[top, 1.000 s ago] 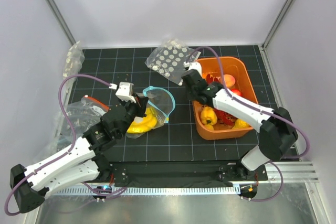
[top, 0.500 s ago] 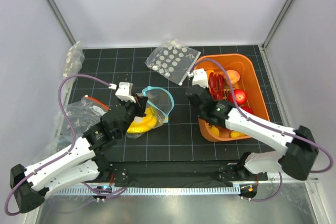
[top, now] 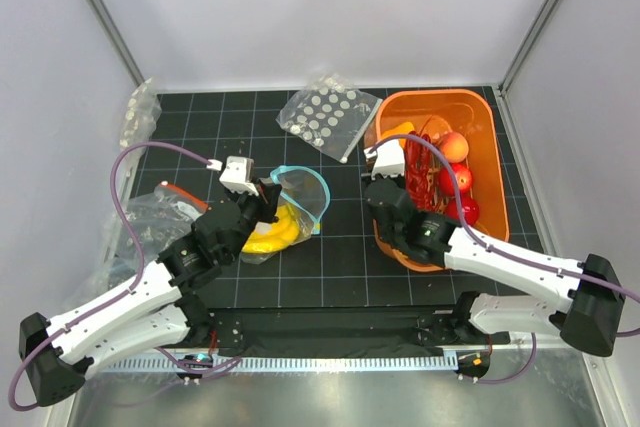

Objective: Place the food in the zip-top bag and seal the zipper
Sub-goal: Adjust the bin at the center of the board.

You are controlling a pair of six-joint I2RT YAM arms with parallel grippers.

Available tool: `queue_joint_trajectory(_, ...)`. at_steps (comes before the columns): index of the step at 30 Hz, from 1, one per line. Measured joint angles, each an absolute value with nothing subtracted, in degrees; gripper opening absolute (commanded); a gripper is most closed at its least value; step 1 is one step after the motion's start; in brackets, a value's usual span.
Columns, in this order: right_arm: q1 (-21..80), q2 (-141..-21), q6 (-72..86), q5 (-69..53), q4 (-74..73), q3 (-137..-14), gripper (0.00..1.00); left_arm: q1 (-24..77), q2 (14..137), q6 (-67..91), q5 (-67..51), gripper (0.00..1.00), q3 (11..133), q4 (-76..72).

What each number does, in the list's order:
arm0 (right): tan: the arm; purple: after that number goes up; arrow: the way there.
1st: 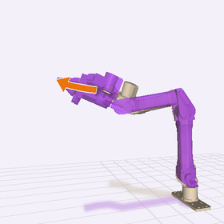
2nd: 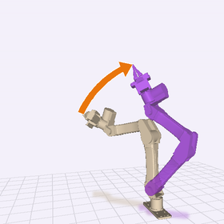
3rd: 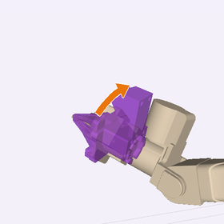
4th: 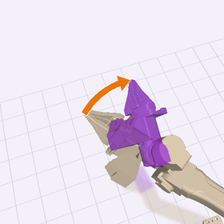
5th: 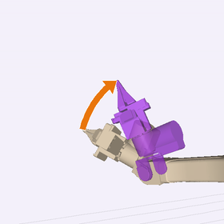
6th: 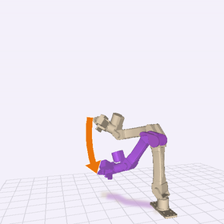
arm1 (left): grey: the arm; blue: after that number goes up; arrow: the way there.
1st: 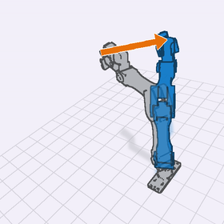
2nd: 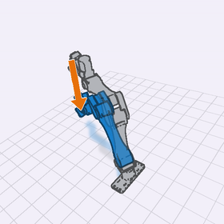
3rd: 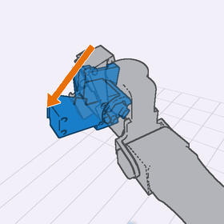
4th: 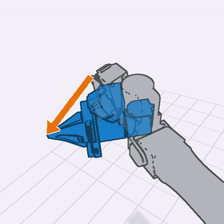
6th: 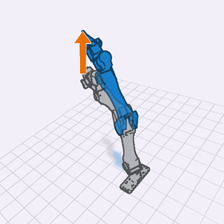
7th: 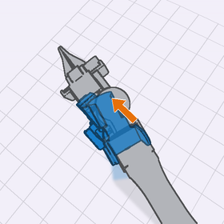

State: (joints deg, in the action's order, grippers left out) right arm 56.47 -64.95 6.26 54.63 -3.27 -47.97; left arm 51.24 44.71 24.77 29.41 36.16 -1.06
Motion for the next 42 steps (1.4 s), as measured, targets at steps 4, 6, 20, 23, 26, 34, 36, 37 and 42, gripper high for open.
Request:
queue_joint_trajectory(4, 56.42, -68.05, 6.59, 55.77, -2.52, -48.62, 0.01, 51.24, 44.73, 24.77, 29.41, 0.0, 36.16, -1.06)
queue_joint_trajectory(6, 56.29, -71.44, 7.55, 56.03, -3.42, -49.98, 0.01, 51.24, 44.82, 24.77, 29.43, 0.01, 36.16, -1.06)
queue_joint_trajectory(20, 45.43, -82.83, 17.67, 39.92, -15.22, -59.09, 0.04, 51.24, 45.17, 24.8, 29.41, 0.01, 36.16, -1.06)
queue_joint_trajectory(23, 42.78, -82.98, 18.44, 36.71, -17.93, -59.37, 0.09, 51.24, 45.17, 24.8, 29.41, 0.01, 36.16, -1.06)
queue_joint_trajectory(26, 43.07, -83.94, 18.83, 33.43, -21.06, -60.12, 0.34, 51.24, 45.17, 24.8, 29.41, 0.0, 36.14, -1.06)
queue_joint_trajectory(34, 43.66, -83.15, 19.64, 30.96, -21.69, -61.93, 0.82, 51.24, 45.15, 24.8, 29.36, 0.0, 36.14, -1.06)
queue_joint_trajectory(36, 43.66, -80.16, 19.38, 30.28, -21.91, -61.78, 0.85, 51.24, 45.12, 24.8, 29.32, 0.01, 36.14, -1.06)
queue_joint_trajectory(37, 43.66, -77.73, 19.14, 29.98, -21.91, -61.47, 0.87, 51.24, 45.12, 24.8, 29.32, 0.0, 36.14, -1.06)
queue_joint_trajectory(42, 43.57, -63.88, 18.37, 31.57, -20.75, -60.05, 0.91, 51.24, 44.53, 24.8, 29.3, 0.0, 36.07, -1.04)
